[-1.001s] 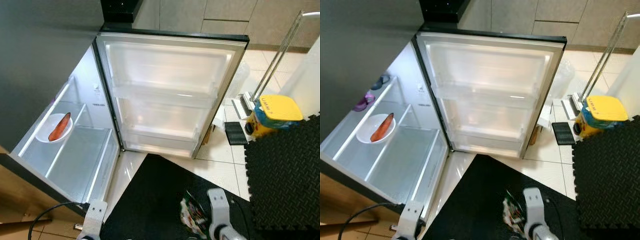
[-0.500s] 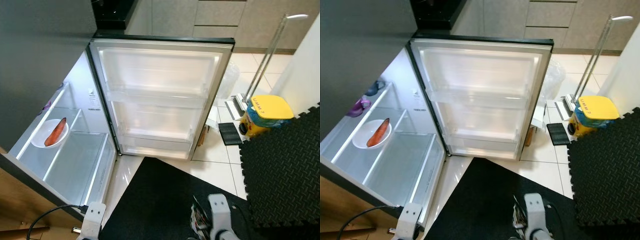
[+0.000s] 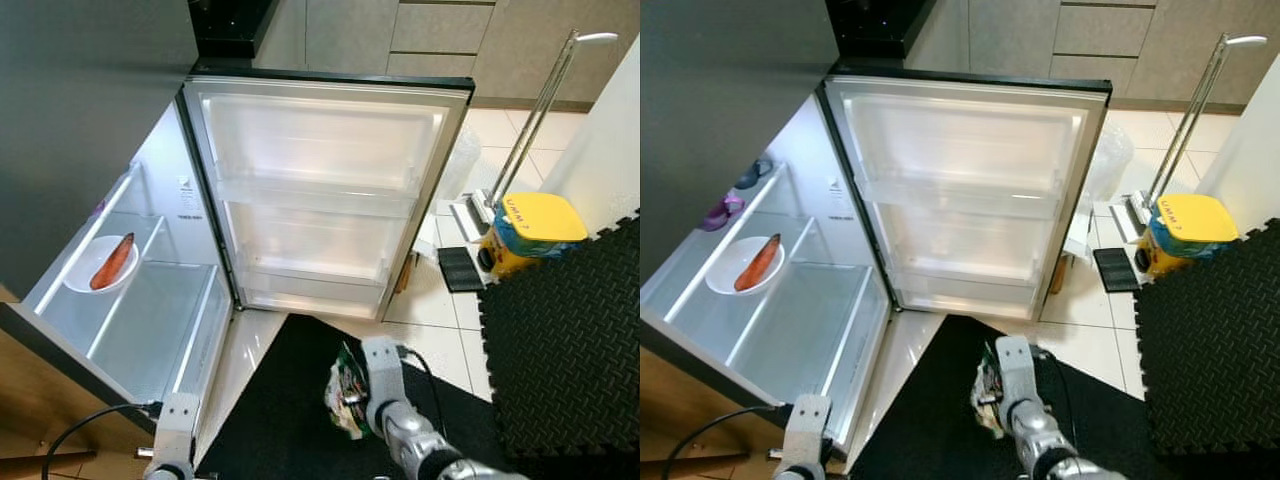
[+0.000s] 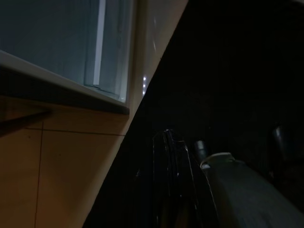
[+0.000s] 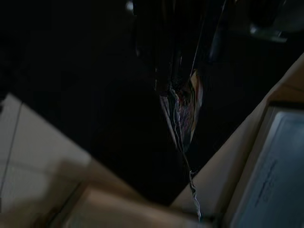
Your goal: Restocking fridge
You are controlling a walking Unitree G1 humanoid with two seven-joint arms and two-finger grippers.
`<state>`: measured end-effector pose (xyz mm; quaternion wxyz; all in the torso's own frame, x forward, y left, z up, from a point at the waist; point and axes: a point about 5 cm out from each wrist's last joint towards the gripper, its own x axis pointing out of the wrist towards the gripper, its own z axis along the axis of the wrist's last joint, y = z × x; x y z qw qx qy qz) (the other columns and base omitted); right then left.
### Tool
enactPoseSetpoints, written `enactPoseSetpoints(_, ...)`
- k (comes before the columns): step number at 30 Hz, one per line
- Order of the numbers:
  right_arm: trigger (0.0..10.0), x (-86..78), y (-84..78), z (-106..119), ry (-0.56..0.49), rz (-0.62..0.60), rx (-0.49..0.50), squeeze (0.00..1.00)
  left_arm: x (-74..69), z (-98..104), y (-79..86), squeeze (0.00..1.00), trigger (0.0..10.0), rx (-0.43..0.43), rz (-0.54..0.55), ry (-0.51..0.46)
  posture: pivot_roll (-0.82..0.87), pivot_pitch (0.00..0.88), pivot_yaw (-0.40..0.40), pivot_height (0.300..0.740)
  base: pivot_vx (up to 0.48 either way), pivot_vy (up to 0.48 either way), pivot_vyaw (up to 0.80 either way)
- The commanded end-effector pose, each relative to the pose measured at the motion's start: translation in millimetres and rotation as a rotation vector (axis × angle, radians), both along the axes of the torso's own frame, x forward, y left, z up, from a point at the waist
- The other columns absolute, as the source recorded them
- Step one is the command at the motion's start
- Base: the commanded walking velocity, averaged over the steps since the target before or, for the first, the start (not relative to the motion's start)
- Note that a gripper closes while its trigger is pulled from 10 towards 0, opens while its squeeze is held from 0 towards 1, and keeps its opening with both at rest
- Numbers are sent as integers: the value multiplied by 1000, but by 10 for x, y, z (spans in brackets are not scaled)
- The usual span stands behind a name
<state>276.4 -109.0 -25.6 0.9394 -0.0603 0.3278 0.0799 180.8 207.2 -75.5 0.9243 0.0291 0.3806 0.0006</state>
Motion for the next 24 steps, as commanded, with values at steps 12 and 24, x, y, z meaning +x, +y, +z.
enactPoseSetpoints(12, 10000, -284, -120, -217, 51, -31, -6, 0, 90, 46, -54, 0, 10000, -32, 0, -47, -65, 103, -10, 740, 0, 0, 0)
enactPoseSetpoints(24, 10000, -469, -260, -339, 85, -165, 13, 0, 249, 119, -142, 0, 10000, -33, -64, -82, -116, 104, 42, 740, 0, 0, 0)
